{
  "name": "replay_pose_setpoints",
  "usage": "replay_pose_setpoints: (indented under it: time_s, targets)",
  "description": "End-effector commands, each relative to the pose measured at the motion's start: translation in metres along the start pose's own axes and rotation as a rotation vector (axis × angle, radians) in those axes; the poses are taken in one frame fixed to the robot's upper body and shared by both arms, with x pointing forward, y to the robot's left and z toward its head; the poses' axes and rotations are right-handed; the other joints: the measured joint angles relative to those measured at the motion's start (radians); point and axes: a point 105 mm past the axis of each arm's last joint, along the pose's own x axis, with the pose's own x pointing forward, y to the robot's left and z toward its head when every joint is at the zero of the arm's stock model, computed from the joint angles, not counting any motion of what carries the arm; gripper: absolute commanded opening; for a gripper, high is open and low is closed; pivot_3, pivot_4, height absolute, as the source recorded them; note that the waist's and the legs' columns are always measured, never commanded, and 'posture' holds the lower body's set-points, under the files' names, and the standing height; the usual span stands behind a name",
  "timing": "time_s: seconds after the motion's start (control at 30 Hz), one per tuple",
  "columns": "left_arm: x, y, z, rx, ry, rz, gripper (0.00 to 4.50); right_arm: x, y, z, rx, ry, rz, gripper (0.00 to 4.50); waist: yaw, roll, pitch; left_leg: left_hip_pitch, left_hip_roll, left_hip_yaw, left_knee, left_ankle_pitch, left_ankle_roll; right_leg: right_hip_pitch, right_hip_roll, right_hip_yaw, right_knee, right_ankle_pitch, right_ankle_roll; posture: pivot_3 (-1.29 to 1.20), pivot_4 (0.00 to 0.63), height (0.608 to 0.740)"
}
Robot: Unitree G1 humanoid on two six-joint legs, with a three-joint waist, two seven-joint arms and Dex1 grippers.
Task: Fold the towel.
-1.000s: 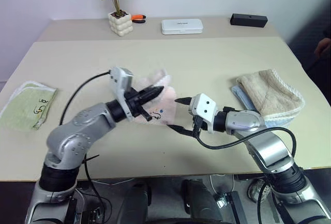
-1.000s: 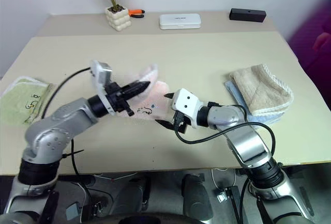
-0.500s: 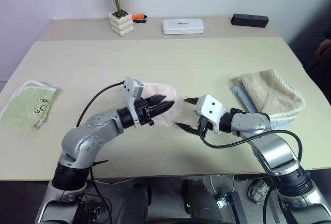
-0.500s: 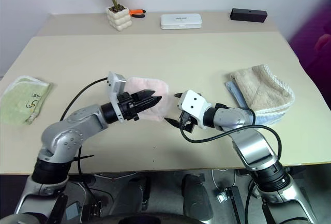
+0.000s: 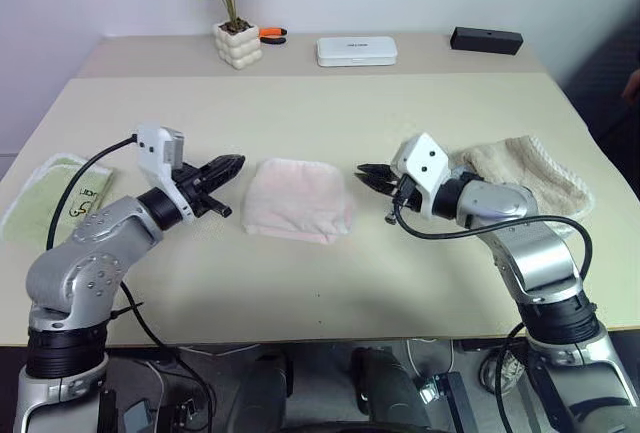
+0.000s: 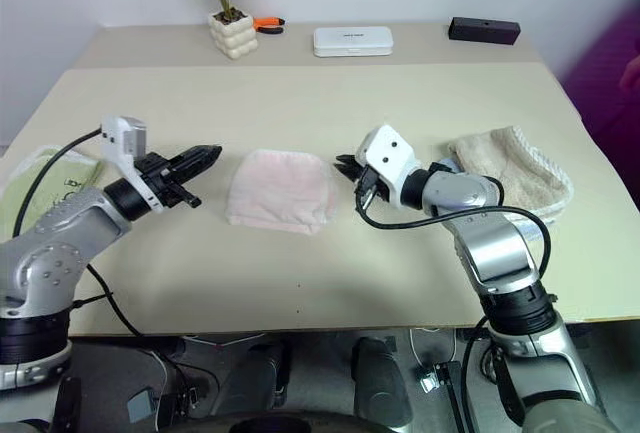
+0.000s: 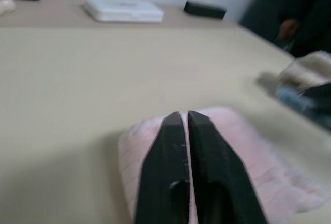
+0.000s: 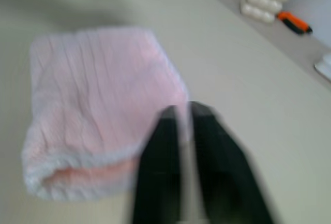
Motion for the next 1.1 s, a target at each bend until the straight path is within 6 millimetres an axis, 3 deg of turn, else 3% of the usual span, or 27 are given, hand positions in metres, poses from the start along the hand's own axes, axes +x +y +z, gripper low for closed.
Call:
replay_pose_setpoints:
  time_s: [0.03, 0.17, 0.27, 0.47, 0.63, 0.7, 0.83, 0.87, 0.97, 1.1]
  targets:
    - [0.012, -0.015, -0.001, 0.073, -0.008, -0.053, 0.0, -0.004, 0.006, 0.022, -0.01, -0.075, 0.045, 0.05, -0.002, 0.0, 0.0, 0.0, 0.0, 0.0, 0.0, 0.0, 0.0, 0.0, 0.0, 0.0, 0.0, 0.0, 0.0, 0.0, 0.15, 0.738]
    - [0.021, -0.023, -0.009, 0.072, -0.005, -0.094, 0.0, 0.001, 0.005, 0.032, 0.066, -0.129, 0.04, 0.05, -0.007, 0.0, 0.0, 0.0, 0.0, 0.0, 0.0, 0.0, 0.0, 0.0, 0.0, 0.0, 0.001, 0.0, 0.0, 0.0, 0.15, 0.738]
    - [0.028, -0.022, -0.022, 0.057, 0.025, -0.097, 0.0, 0.023, 0.019, 0.025, 0.114, -0.127, 0.079, 0.05, -0.01, 0.0, 0.0, 0.001, 0.0, 0.0, 0.0, 0.0, 0.0, -0.001, 0.0, 0.0, 0.001, 0.0, 0.0, 0.0, 0.15, 0.738]
    - [0.038, -0.01, -0.066, -0.006, 0.11, -0.03, 0.0, 0.077, 0.046, -0.038, 0.279, 0.001, 0.033, 0.05, -0.008, 0.0, 0.0, 0.001, 0.0, 0.0, 0.0, 0.0, 0.0, -0.001, 0.0, 0.0, 0.003, 0.001, 0.001, 0.0, 0.15, 0.738]
    - [0.039, -0.008, -0.081, -0.047, 0.114, -0.007, 0.0, 0.079, 0.06, -0.068, 0.242, 0.075, 0.048, 0.05, -0.004, 0.0, -0.001, 0.0, 0.0, 0.0, 0.001, 0.0, 0.0, -0.001, 0.0, 0.0, 0.003, 0.001, 0.001, 0.0, 0.15, 0.738]
    - [0.037, -0.009, -0.083, -0.046, 0.111, -0.008, 0.0, 0.076, 0.061, -0.068, 0.23, 0.069, 0.053, 0.05, -0.006, 0.001, -0.001, 0.002, 0.0, 0.0, 0.0, 0.0, 0.0, 0.0, 0.0, 0.0, 0.003, 0.001, 0.002, 0.0, 0.15, 0.738]
    - [0.029, -0.009, -0.065, -0.068, 0.03, -0.012, 0.0, 0.066, 0.044, -0.038, 0.219, -0.048, 0.034, 0.05, -0.006, 0.001, -0.001, 0.002, 0.0, 0.0, 0.0, 0.0, 0.0, 0.0, 0.0, 0.0, 0.004, 0.001, 0.002, 0.0, 0.15, 0.738]
    - [0.026, -0.006, -0.057, -0.087, 0.0, -0.009, 0.0, 0.063, 0.039, -0.03, 0.213, -0.071, 0.03, 0.29, -0.007, 0.001, -0.001, 0.002, 0.0, 0.0, 0.0, 0.0, 0.0, 0.0, 0.0, 0.0, 0.004, 0.001, 0.002, 0.0, 0.15, 0.738]
    - [0.013, 0.007, -0.031, -0.131, -0.089, 0.032, 0.84, 0.048, 0.029, -0.008, 0.172, -0.122, 0.052, 1.23, -0.007, 0.001, 0.0, 0.001, 0.0, -0.001, 0.0, 0.0, 0.0, -0.001, 0.0, 0.0, 0.004, 0.001, 0.002, 0.0, 0.15, 0.738]
    - [-0.011, 0.033, -0.009, -0.223, -0.162, 0.131, 2.87, 0.022, 0.028, 0.013, 0.096, -0.138, 0.125, 3.28, -0.007, 0.001, 0.0, 0.001, 0.0, -0.001, 0.0, 0.0, 0.0, -0.001, 0.0, 0.0, 0.004, 0.001, 0.002, 0.0, 0.15, 0.738]
